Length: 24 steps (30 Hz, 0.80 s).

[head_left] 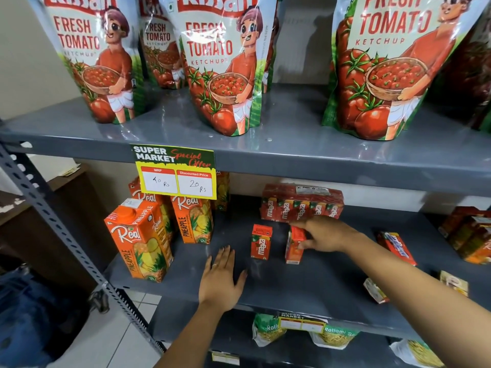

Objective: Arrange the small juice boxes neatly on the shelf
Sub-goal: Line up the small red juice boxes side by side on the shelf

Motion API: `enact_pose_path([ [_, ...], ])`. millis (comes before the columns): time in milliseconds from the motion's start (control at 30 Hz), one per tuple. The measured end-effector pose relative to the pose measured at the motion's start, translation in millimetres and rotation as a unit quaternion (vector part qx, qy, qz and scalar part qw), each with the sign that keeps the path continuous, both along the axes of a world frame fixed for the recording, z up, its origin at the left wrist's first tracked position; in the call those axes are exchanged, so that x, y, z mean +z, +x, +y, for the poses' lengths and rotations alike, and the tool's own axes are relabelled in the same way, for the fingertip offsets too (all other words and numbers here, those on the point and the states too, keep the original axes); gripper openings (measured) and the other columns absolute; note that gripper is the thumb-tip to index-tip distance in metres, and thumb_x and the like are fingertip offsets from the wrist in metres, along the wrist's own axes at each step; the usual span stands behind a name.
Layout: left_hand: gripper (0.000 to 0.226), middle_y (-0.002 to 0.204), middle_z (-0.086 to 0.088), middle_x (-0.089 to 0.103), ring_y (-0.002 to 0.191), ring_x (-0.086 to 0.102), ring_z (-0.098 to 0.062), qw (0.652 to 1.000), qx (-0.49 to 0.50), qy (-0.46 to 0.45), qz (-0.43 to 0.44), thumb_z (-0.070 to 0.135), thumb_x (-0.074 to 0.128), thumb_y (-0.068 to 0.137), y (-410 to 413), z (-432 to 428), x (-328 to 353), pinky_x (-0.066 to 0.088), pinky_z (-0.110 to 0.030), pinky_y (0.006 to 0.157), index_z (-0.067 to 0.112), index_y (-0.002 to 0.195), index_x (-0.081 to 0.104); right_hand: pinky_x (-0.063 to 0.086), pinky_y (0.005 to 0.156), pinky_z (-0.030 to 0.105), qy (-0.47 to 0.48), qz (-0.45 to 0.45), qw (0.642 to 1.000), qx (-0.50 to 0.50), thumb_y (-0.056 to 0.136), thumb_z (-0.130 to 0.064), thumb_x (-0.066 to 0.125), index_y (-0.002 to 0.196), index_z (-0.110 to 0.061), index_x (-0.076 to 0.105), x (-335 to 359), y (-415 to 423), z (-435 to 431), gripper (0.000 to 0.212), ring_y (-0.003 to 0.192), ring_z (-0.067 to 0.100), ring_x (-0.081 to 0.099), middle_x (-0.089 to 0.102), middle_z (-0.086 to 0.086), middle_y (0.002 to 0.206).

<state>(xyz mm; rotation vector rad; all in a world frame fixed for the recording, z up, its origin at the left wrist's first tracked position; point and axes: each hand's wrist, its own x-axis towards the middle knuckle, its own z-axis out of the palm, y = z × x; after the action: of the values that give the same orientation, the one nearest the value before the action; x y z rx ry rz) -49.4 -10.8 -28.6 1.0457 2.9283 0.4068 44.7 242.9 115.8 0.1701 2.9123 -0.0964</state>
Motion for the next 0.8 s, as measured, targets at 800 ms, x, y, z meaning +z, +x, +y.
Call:
enact_pose_path([
  [800, 0.087, 0.161, 0.001, 0.009, 0.147, 0.003, -0.012, 1.0, -0.003, 0.007, 0.002, 0.065, 0.003, 0.08, -1, -1, -2, 0.0, -0.032, 0.119, 0.016, 0.152, 0.011, 0.047, 0.098, 0.037, -0.135, 0.051, 0.986, -0.083, 0.073, -0.055, 0.071, 0.138, -0.024, 0.041, -18, 2, -17, 0.077, 0.117, 0.02, 0.056, 0.056, -0.002, 0.134],
])
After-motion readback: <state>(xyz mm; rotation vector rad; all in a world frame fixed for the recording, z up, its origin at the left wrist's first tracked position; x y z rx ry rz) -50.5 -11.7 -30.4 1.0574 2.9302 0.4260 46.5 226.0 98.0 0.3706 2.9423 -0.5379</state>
